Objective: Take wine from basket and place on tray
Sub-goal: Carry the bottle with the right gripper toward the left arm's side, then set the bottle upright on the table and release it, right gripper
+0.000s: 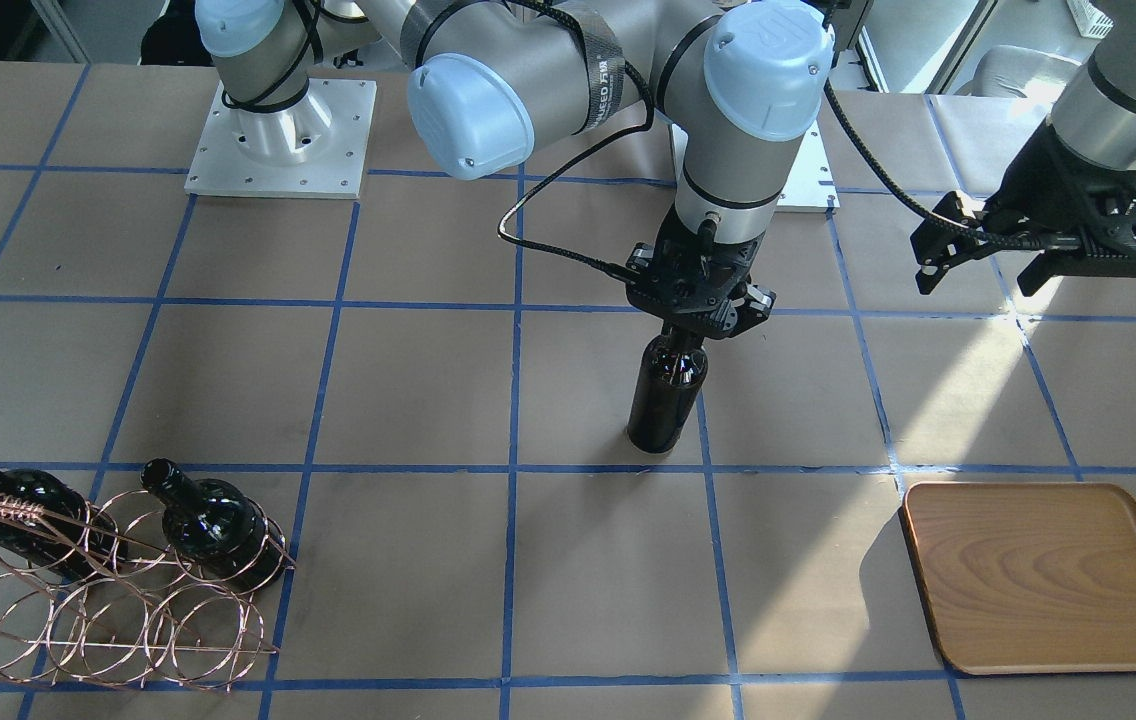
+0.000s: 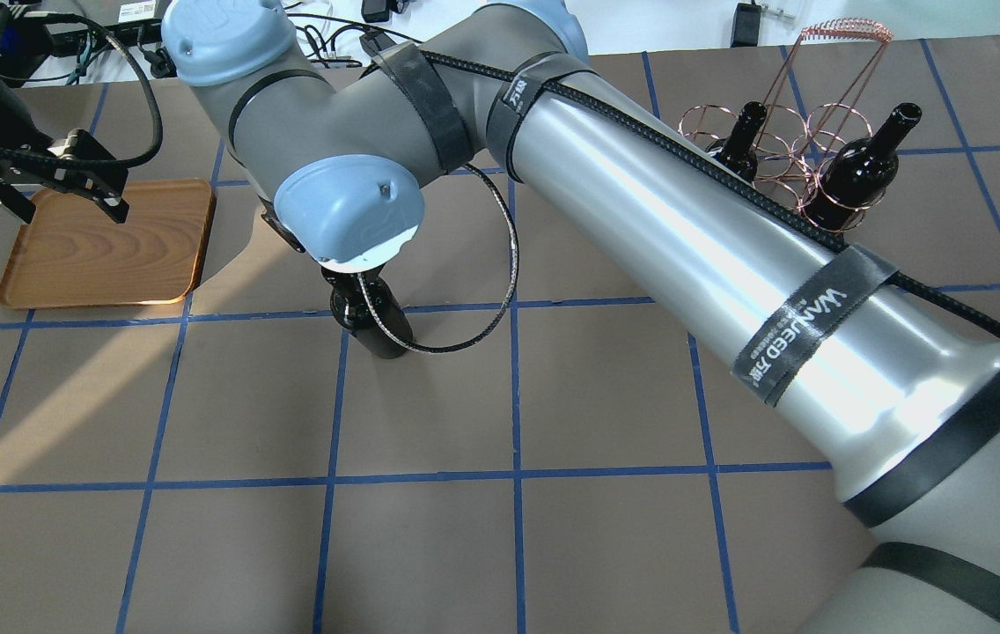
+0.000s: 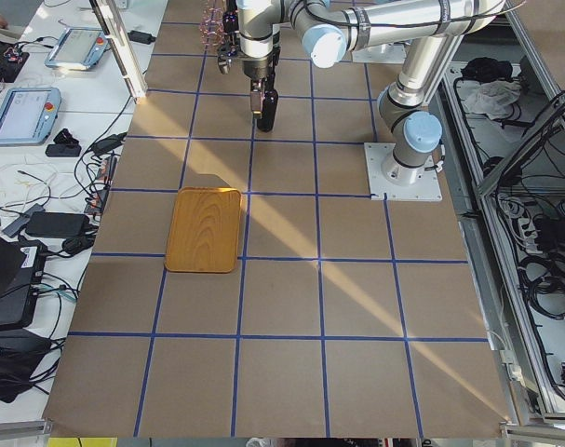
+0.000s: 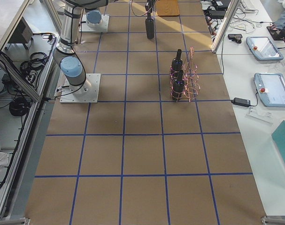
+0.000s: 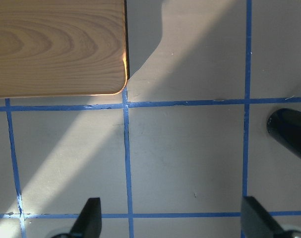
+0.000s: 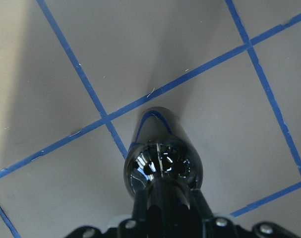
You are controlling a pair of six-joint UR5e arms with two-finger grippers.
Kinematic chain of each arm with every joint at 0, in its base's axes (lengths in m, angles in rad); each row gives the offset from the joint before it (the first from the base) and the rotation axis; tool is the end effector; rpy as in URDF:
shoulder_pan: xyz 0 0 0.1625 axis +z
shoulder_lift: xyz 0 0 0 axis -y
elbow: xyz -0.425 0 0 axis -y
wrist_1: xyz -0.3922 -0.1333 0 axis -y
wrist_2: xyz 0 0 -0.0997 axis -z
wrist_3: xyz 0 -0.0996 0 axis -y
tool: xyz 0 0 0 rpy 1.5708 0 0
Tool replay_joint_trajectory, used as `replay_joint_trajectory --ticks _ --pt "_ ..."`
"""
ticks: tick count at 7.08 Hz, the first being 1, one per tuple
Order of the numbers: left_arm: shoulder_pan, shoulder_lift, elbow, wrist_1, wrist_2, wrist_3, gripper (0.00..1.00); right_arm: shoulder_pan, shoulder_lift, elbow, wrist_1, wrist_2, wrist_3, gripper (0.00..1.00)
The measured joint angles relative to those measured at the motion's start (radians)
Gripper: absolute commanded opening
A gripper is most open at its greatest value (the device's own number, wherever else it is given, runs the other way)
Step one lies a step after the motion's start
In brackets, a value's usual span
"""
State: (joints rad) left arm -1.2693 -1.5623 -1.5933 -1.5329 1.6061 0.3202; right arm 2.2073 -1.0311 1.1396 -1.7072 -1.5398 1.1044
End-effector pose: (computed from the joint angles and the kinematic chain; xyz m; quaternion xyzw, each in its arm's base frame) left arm 0.0218 -0.5070 0.4849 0.0091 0.9997 -0.0060 0.0205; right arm 0.5321 -0.4905 0.3879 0.2316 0.9726 0.0029 0.0207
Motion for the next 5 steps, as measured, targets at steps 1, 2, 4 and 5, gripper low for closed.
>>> replay_joint_trajectory --ticks 1,2,4,5 --pt "0.0 -0.002 0.0 0.002 0.0 -0.001 1.0 0.0 -0.002 0.002 0.0 -0.002 -0.002 0.76" --pt "0.0 -0.003 0.0 0.003 0.001 -0.001 1.0 0.0 -0.005 0.004 0.0 0.0 -0.002 0.78" --pt "-0.001 -0.004 -0.001 0.004 0.004 0.003 1.0 -0.003 -0.026 0.006 0.002 0.004 -0.004 0.84" --pt "-0.001 -0.004 -0.001 0.006 0.004 0.003 1.0 -0.012 -0.063 0.014 0.007 0.003 -0.026 0.87"
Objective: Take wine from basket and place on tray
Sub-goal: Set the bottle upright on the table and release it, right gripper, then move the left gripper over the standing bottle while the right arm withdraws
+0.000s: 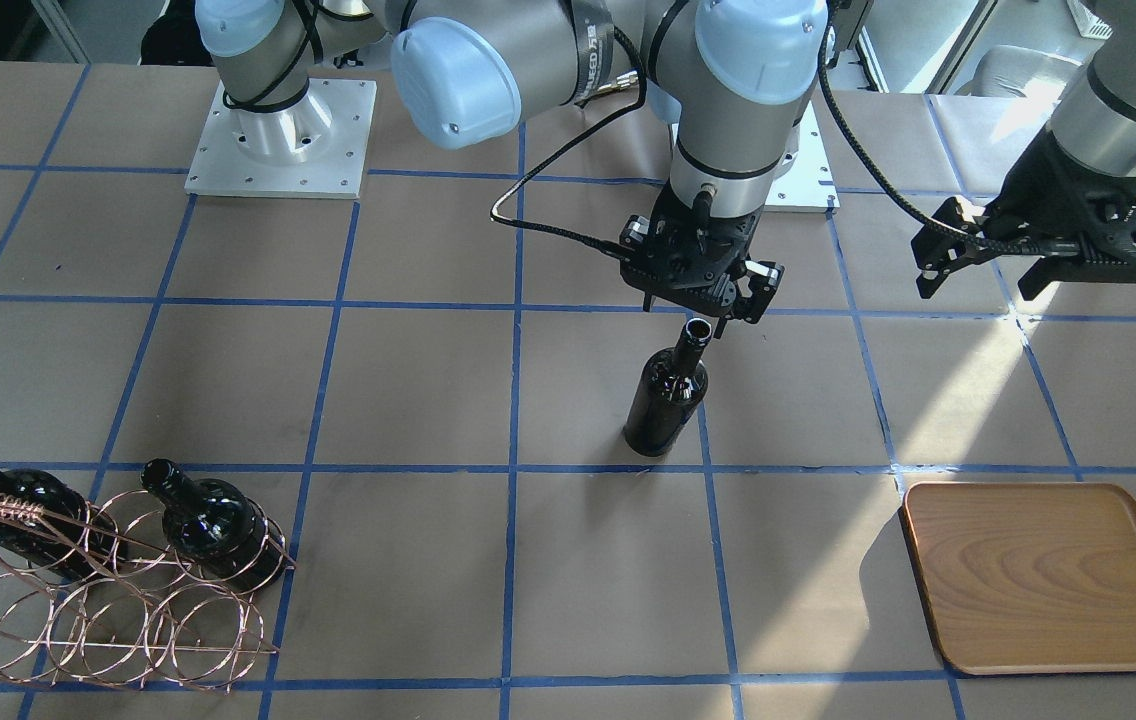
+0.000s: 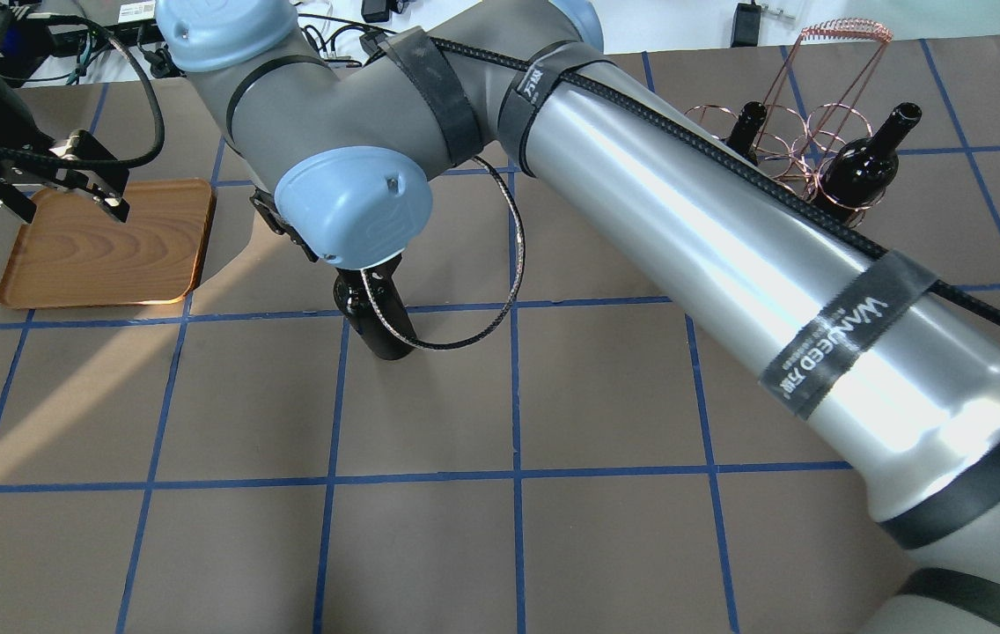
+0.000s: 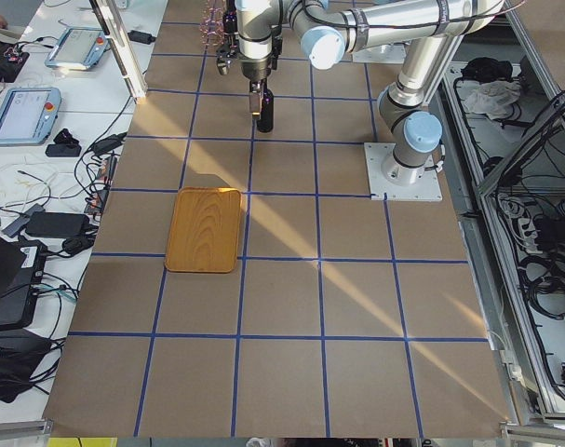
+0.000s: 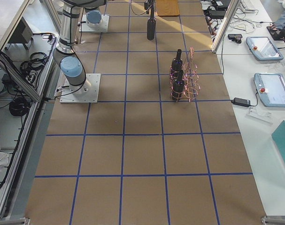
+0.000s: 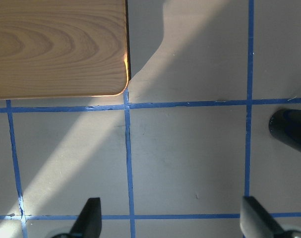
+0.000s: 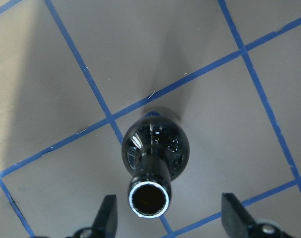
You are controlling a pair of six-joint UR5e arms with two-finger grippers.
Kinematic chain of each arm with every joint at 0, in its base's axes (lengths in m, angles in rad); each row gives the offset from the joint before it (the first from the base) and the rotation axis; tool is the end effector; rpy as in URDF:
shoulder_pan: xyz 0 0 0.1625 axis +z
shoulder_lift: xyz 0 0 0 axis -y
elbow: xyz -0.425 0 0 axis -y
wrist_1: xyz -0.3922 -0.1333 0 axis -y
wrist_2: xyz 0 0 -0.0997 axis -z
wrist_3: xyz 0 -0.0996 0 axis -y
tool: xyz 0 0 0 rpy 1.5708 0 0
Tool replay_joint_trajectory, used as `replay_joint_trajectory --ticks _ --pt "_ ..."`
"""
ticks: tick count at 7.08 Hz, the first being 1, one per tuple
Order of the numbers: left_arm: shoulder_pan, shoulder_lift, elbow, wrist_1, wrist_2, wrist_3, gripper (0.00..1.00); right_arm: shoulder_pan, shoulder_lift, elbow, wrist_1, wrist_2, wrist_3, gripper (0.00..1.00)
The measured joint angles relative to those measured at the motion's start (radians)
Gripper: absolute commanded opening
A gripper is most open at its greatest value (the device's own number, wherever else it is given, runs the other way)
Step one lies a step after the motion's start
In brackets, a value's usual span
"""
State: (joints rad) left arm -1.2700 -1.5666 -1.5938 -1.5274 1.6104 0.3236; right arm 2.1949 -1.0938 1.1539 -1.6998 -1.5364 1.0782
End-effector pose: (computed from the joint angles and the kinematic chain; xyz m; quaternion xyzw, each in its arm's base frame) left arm 0.0224 -0.5087 0.4831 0.0112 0.9997 -0.0056 0.0226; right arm 0.5159 -0.4824 0.4241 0.2244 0.9737 -0.0098 0.0372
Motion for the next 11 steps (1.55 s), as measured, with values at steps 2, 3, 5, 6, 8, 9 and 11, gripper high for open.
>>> replay_joint_trajectory --ticks 2,3,5,6,8,9,11 --pt "-0.003 0.002 0.002 0.007 0.002 -0.008 1.0 -0.081 -0.126 0.094 0.033 -0.003 -0.173 0.88" --pt "-0.013 0.003 0.006 0.012 0.001 -0.037 1.0 -0.156 -0.208 0.176 0.046 -0.003 -0.321 0.93" --pt "-0.093 0.0 0.016 0.028 -0.002 -0.114 1.0 -0.334 -0.325 0.282 0.082 -0.001 -0.645 0.95" --pt "-0.157 -0.005 0.018 0.042 -0.006 -0.156 1.0 -0.426 -0.358 0.294 0.125 -0.002 -0.803 0.97" --pt "-0.279 -0.029 0.018 0.058 -0.021 -0.241 1.0 -0.591 -0.418 0.302 0.213 -0.011 -1.059 1.0" --pt "-0.328 -0.045 0.018 0.06 -0.035 -0.284 1.0 -0.634 -0.433 0.308 0.238 -0.011 -1.146 1.0" --pt "-0.385 -0.081 0.008 0.079 -0.043 -0.337 1.0 -0.655 -0.442 0.315 0.242 -0.006 -1.197 1.0"
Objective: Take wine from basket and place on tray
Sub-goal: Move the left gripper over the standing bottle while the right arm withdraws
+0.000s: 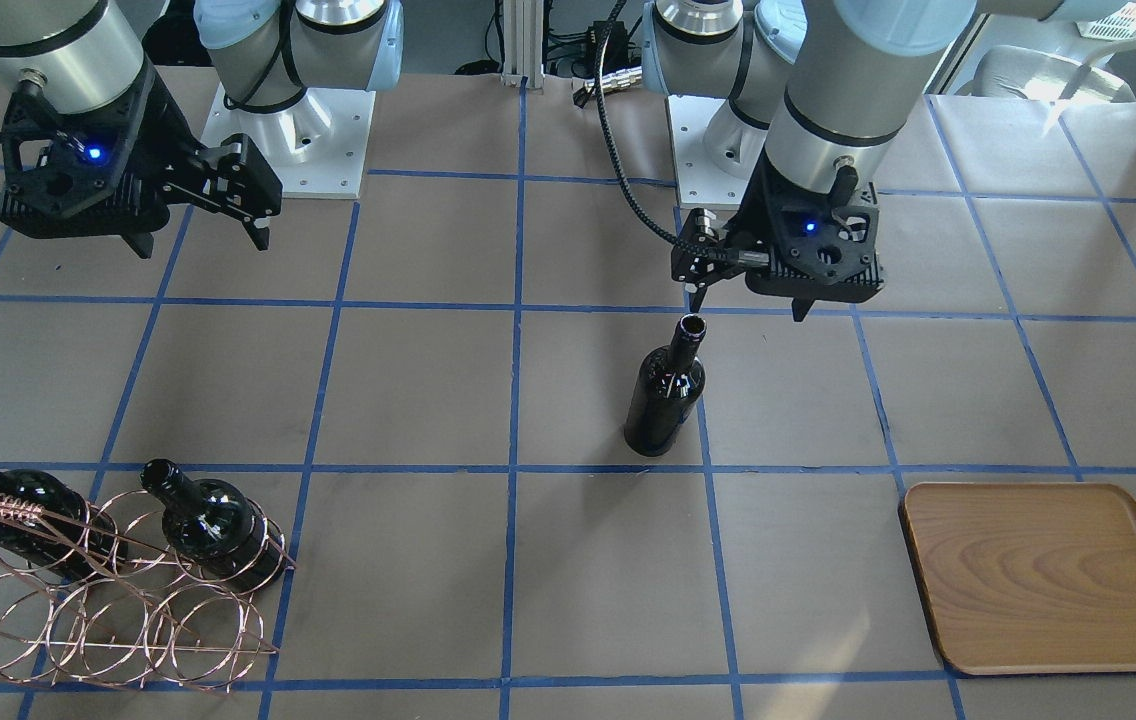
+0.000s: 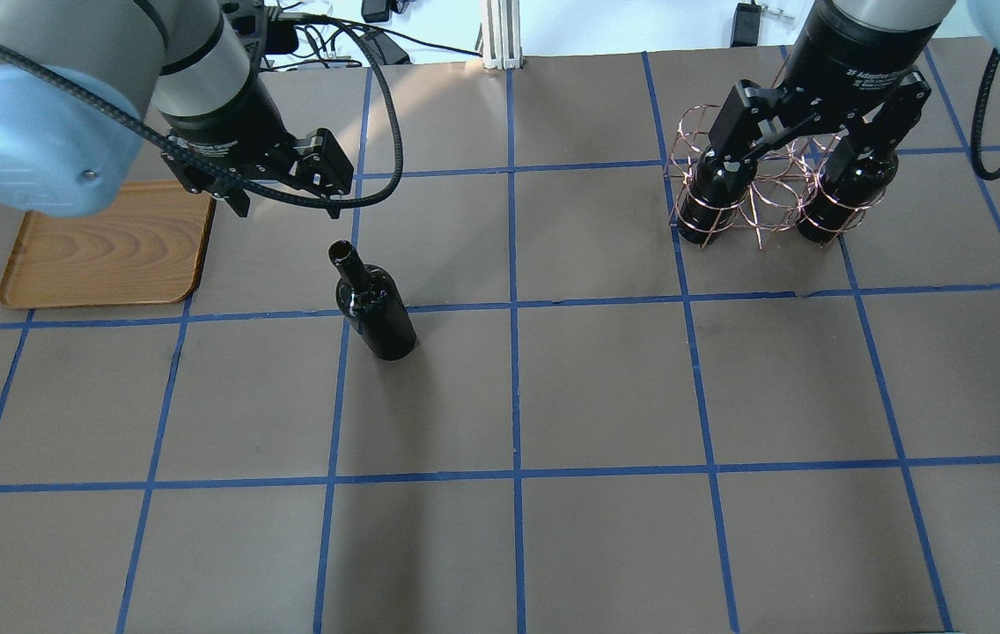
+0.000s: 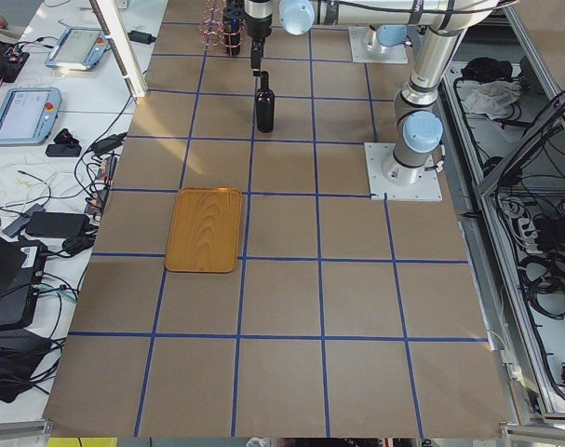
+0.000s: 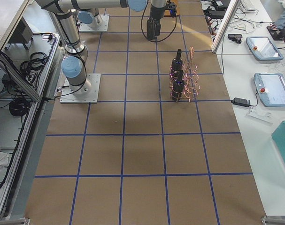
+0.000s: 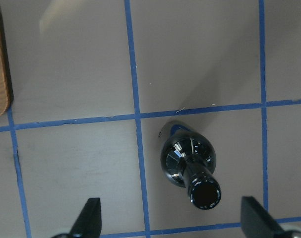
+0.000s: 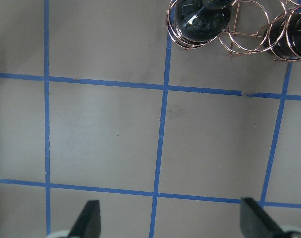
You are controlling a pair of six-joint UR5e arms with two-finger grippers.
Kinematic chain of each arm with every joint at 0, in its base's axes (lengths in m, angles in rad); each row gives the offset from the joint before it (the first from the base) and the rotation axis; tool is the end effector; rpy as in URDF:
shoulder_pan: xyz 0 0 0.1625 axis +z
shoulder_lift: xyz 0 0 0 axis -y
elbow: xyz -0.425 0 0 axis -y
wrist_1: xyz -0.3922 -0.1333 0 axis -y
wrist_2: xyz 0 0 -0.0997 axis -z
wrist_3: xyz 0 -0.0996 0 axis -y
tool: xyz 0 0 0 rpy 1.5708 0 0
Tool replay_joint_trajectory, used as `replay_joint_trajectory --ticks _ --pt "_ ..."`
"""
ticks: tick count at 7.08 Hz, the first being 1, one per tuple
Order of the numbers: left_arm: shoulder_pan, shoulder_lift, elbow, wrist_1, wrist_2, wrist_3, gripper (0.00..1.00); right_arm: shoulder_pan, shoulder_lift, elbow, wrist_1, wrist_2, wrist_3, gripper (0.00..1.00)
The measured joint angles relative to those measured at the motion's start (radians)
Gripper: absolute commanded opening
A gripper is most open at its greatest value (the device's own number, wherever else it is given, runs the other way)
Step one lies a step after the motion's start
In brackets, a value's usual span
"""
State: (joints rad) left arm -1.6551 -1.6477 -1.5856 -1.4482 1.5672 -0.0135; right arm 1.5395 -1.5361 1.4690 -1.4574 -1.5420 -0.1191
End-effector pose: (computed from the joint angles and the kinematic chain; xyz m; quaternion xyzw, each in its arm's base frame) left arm -0.1775 -0.5128 0.4539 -0.0354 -0.9993 0.0153 0.0026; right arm 0.1204 -0.5051 0.5095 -0.0435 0.9987 0.0220 0.0161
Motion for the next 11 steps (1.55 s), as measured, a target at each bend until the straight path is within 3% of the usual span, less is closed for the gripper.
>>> replay_joint_trajectory --ticks 3,4,5,11 --pt "-0.041 -0.057 -0.053 0.105 0.001 -0.047 0.98 0.004 -0.016 -0.008 -0.047 -0.016 0.149 1.0" --pt "-0.043 -0.071 -0.078 0.139 0.002 -0.042 0.9 0.012 -0.015 -0.012 -0.06 -0.024 0.219 1.0" --pt "-0.044 -0.079 -0.099 0.163 0.005 -0.03 0.72 0.019 -0.013 -0.011 -0.075 -0.025 0.251 1.0" --pt "-0.042 -0.082 -0.112 0.139 0.013 -0.016 0.72 0.049 -0.009 0.0 -0.102 -0.02 0.266 1.0"
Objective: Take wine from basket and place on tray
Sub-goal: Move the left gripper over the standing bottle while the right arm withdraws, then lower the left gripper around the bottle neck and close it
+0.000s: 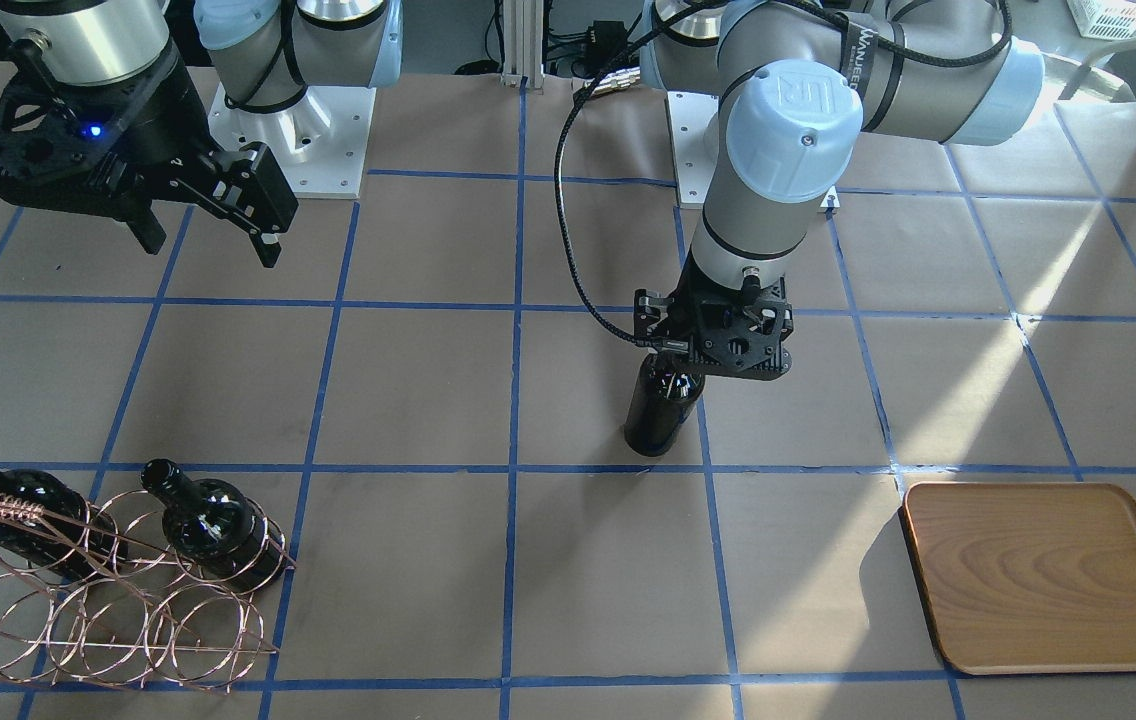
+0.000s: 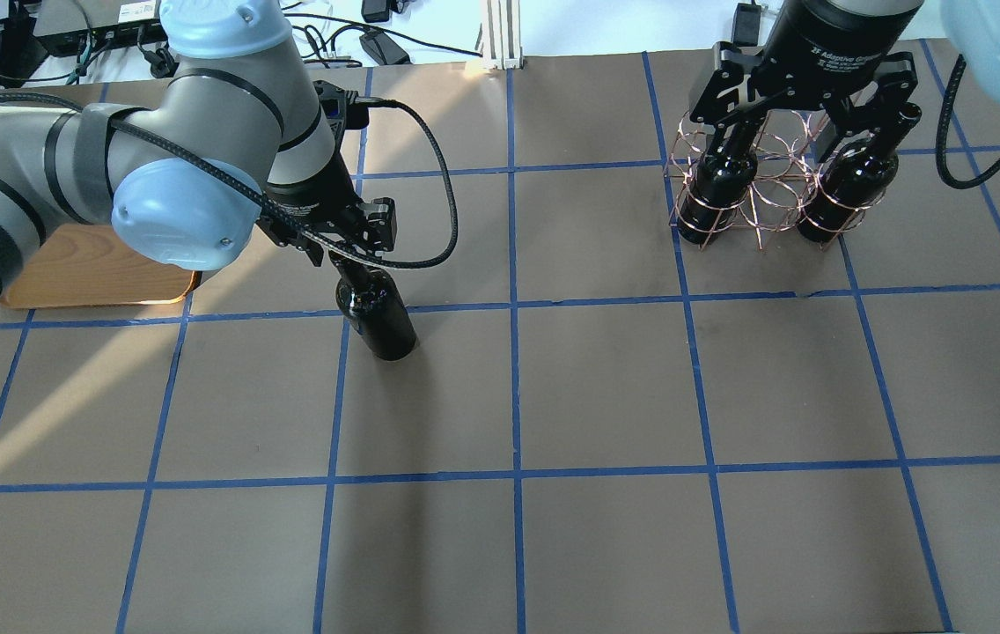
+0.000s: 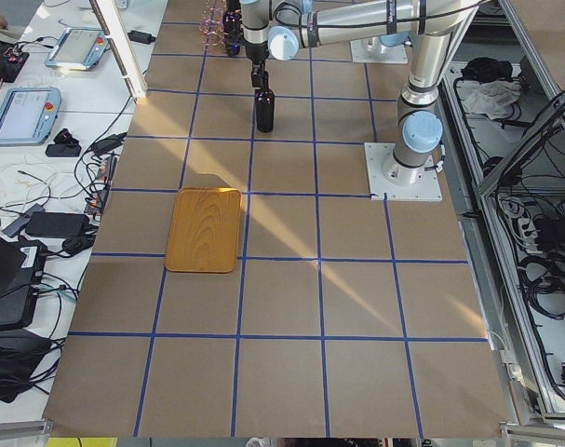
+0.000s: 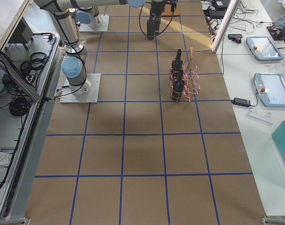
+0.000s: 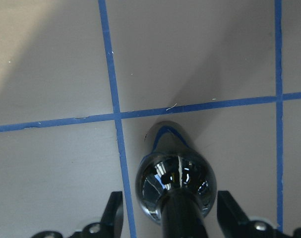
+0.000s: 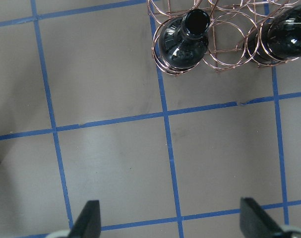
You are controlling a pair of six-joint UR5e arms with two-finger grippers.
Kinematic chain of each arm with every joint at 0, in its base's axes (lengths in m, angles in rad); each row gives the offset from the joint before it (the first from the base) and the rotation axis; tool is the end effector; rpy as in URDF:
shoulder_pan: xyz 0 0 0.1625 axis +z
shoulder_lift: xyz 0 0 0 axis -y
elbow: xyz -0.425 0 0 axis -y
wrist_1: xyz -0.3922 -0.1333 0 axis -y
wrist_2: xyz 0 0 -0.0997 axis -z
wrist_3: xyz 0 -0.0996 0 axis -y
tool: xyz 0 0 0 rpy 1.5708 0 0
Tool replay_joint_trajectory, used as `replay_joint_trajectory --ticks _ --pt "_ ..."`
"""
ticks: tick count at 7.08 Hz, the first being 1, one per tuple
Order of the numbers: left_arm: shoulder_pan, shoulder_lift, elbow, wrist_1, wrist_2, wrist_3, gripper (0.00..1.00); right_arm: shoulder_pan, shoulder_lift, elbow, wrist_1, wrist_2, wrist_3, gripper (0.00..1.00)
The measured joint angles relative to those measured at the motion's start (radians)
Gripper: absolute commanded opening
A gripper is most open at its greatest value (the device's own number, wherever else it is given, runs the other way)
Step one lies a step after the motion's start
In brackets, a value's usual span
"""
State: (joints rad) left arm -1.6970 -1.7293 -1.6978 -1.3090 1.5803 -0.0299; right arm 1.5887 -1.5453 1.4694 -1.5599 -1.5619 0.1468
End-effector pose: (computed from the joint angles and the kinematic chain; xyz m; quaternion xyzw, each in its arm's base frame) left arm -0.1994 -0.5198 0.3698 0.0482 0.9988 0.0114 0.0057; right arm 0.1433 -0.5054 0.5242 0.0642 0.9974 -0.0320 0.0071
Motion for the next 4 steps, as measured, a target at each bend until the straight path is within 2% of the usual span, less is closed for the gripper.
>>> replay_joint_trajectory --ticks 1,3,4 --pt "0.0 0.001 0.002 -0.009 -0.001 -0.001 0.62 0.002 0.0 0.0 0.0 -0.001 -0.007 1.0" --pt "0.0 -0.001 0.009 -0.015 -0.009 -0.004 0.25 0.003 0.001 0.0 0.0 -0.001 -0.045 1.0" --pt "0.0 -0.002 0.011 -0.014 -0.012 -0.005 0.0 0.003 0.002 0.0 0.001 0.0 -0.055 1.0"
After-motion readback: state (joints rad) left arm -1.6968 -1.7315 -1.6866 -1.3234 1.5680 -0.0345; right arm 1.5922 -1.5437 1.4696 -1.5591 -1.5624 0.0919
